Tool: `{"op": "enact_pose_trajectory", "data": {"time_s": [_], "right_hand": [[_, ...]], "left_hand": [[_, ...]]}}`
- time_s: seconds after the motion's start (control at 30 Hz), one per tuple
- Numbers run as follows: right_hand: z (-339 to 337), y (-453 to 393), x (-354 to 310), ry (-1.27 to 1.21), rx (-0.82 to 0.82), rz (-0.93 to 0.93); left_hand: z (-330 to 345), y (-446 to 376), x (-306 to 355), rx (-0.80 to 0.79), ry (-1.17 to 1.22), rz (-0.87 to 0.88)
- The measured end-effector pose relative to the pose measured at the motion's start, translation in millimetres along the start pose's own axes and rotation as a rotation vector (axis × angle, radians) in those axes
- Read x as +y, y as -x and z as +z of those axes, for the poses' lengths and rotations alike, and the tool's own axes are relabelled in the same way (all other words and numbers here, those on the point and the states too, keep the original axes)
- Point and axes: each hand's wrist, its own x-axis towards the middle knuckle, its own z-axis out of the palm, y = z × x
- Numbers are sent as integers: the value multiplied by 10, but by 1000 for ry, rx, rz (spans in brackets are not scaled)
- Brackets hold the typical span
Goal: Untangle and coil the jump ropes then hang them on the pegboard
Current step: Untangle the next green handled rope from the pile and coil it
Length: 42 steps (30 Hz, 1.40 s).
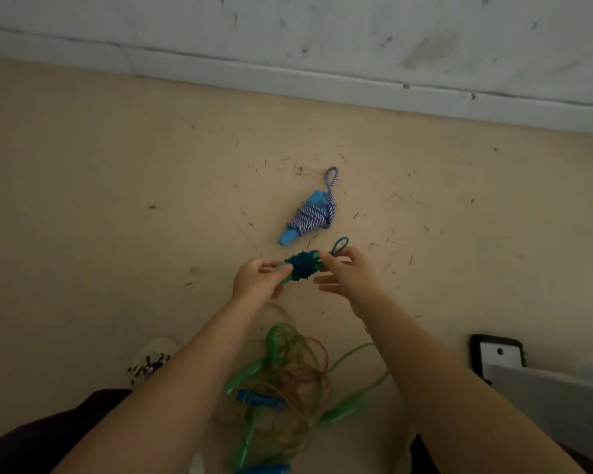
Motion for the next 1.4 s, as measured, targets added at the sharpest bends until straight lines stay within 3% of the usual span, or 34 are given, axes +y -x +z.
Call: {"op": "enact_pose_trajectory", "data": {"time_s": [0.13,0.23,0.5,0.57,0.63,0.77,0.87,1.13,1.4], "right_hand": [[94,-350,-21,28,-48,-58],[84,-335,92,116,-23,-55],[-239,390,953,530,147,5],[-258,568,1223,562,130,94],[-178,712,1465,527,41,172],[73,858,1636,164,-65,294],[122,859,1463,107,-125,277],[-57,1384,286,20,-241,-22],[-379,2643,-901,188,-221,-312]], "left_hand": [[50,-444,25,-1,-9,75],[-35,-507,-126,0,-163,85],[-462,298,-940,-16,-654,55],[-472,487,-1146,-59,-651,-3],[-407,606,-1297,-106,-607,-15],[-197,666,-1335,-185,-366,-58],[-137,681,-1168,-255,-231,-117],[-371,1193,-172,-423,-126,84],[-1012,2443,900,-295,-130,413]]}}
